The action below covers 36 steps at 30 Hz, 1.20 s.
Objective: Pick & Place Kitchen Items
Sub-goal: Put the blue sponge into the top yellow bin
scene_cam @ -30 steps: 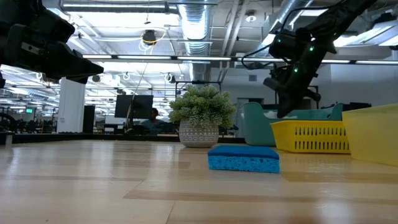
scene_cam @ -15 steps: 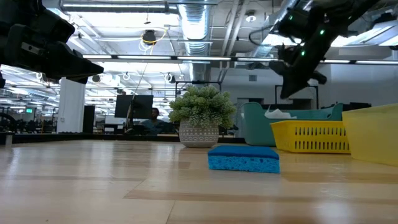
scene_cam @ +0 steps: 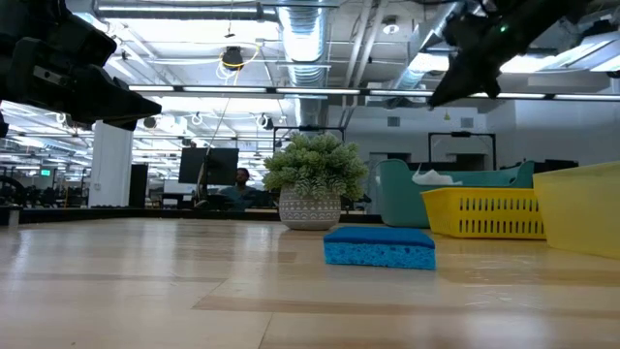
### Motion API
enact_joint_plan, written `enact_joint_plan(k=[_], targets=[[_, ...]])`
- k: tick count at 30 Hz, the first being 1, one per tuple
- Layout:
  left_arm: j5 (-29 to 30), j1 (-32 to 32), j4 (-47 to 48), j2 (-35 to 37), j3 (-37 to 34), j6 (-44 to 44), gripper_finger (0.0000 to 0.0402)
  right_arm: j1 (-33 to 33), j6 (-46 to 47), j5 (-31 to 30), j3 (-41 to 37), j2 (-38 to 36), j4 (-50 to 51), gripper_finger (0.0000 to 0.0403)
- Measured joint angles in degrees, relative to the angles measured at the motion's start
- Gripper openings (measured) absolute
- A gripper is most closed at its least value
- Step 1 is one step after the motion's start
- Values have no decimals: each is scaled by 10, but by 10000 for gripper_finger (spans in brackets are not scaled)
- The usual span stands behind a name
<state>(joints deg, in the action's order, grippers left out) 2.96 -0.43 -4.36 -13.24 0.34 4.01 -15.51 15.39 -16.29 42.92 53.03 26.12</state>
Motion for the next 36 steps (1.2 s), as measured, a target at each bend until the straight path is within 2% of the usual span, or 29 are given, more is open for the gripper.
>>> enact_joint_plan(k=[3,8,13,18,24,29,36], targets=[[0,0,0,0,0,0,2,21,-2,16,0,-9,0,0],[0,0,0,0,0,0,2,49,0,112,0,-2,-2,24],[0,0,0,0,0,0,2,84,-2,143,0,31,-3,82],[0,0,0,0,0,0,2,109,2,168,0,69,-48,158],[0,0,0,0,0,0,2,151,124,208,0,107,-93,230],[0,0,0,0,0,0,2,209,208,209,1,135,-142,235],[0,0,0,0,0,0,2,266,283,196,1,179,-200,203]])
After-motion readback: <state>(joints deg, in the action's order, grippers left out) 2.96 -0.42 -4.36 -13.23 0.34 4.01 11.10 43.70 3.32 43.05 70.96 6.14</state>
